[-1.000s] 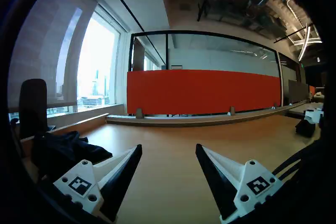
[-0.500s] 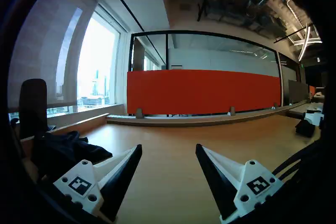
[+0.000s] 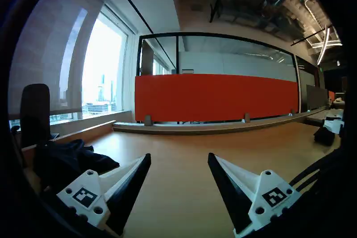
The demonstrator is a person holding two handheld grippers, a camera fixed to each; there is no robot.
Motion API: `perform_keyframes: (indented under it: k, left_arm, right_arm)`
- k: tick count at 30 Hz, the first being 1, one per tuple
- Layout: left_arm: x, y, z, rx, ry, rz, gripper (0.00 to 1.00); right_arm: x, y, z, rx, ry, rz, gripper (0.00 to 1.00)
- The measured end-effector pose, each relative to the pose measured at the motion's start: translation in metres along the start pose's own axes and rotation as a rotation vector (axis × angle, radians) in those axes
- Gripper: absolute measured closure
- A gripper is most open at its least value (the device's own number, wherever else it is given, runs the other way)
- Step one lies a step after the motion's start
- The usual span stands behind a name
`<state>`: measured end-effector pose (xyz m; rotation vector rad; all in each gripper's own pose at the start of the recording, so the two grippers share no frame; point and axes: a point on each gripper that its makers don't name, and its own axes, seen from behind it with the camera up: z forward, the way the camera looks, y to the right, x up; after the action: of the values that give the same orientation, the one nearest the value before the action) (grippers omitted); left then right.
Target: Fold towel
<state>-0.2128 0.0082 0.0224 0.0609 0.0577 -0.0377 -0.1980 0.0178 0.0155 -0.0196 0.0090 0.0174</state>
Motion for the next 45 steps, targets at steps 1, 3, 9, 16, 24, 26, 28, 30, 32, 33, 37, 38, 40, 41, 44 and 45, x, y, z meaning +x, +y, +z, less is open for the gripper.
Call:
perform_keyframes:
  k: [1, 3, 9, 16, 24, 26, 28, 30, 32, 33, 37, 38, 40, 41, 44, 45]
  left_arm:
    - [0.0, -0.0001, 0.0, 0.0, 0.0, 0.0, 0.06]
    - [0.0, -0.0003, 0.0001, 0.0, 0.0, 0.0, 0.06]
    - [-0.0003, -0.0004, 0.0003, 0.0, 0.0, 0.0, 0.06]
    - [-0.001, -0.0003, 0.0002, 0.0, 0.0, 0.0, 0.06]
    - [-0.0021, -0.0005, 0.0012, 0.0, 0.001, 0.0, 0.06]
    - [-0.0024, -0.0003, 0.0012, 0.0, 0.001, 0.0, 0.06]
    - [-0.0027, -0.0002, 0.0012, 0.0, 0.001, 0.0, 0.06]
    - [-0.0029, -0.0003, 0.0012, 0.0, 0.001, 0.0, 0.06]
    - [-0.003, -0.0003, 0.0011, 0.0, 0.001, 0.0, 0.06]
    - [-0.003, -0.0003, 0.0011, 0.0, 0.001, -0.001, 0.06]
    - [-0.0033, -0.0007, 0.001, 0.0, 0.001, -0.001, 0.06]
    - [-0.0034, -0.0008, 0.0011, 0.0, 0.001, -0.001, 0.06]
    - [-0.0036, -0.0008, 0.0013, 0.0, 0.001, -0.001, 0.06]
    - [-0.0037, -0.0008, 0.0015, 0.0, 0.0, -0.001, 0.06]
    - [-0.0037, -0.0012, 0.0013, 0.0, 0.001, -0.002, 0.06]
    - [-0.0037, -0.0012, 0.0012, 0.0, 0.001, -0.002, 0.06]
  right_arm:
    - [0.0, -0.0001, 0.0, 0.0, 0.0, 0.0, 0.01]
    - [-0.0001, -0.0002, 0.0, 0.0, 0.0, 0.0, 0.0]
    - [0.0001, -0.0003, -0.0006, 0.0, 0.0, 0.0, 0.01]
    - [-0.0003, -0.0008, -0.0013, 0.0, 0.0, 0.0, 0.01]
    - [-0.0004, -0.0005, -0.0009, 0.0, 0.0, 0.0, 0.01]
    - [-0.0005, -0.0005, -0.0006, 0.0, 0.0, 0.0, 0.01]
    - [-0.0005, -0.0005, -0.0002, 0.0, 0.0, 0.0, 0.01]
    - [-0.0004, -0.0006, 0.0, 0.0, 0.0, 0.0, 0.0]
    - [-0.0002, -0.0006, 0.0, 0.0, 0.0, 0.0, 0.0]
    - [-0.0002, -0.0006, 0.0, 0.0, 0.0, 0.0, 0.01]
    - [-0.0003, -0.0006, 0.0, 0.0, 0.0, 0.0, 0.01]
    - [-0.0004, -0.0006, 0.0, 0.0, 0.0, 0.0, 0.01]
    - [-0.0004, -0.0007, -0.0002, 0.0, 0.0, 0.0, 0.01]
    - [-0.0004, -0.0008, -0.0003, 0.0, 0.0, 0.0, 0.0]
    - [-0.0004, -0.001, -0.0006, 0.0, 0.0, 0.0, 0.01]
    - [-0.0004, -0.0011, -0.0006, 0.0, 0.0, 0.0, 0.01]
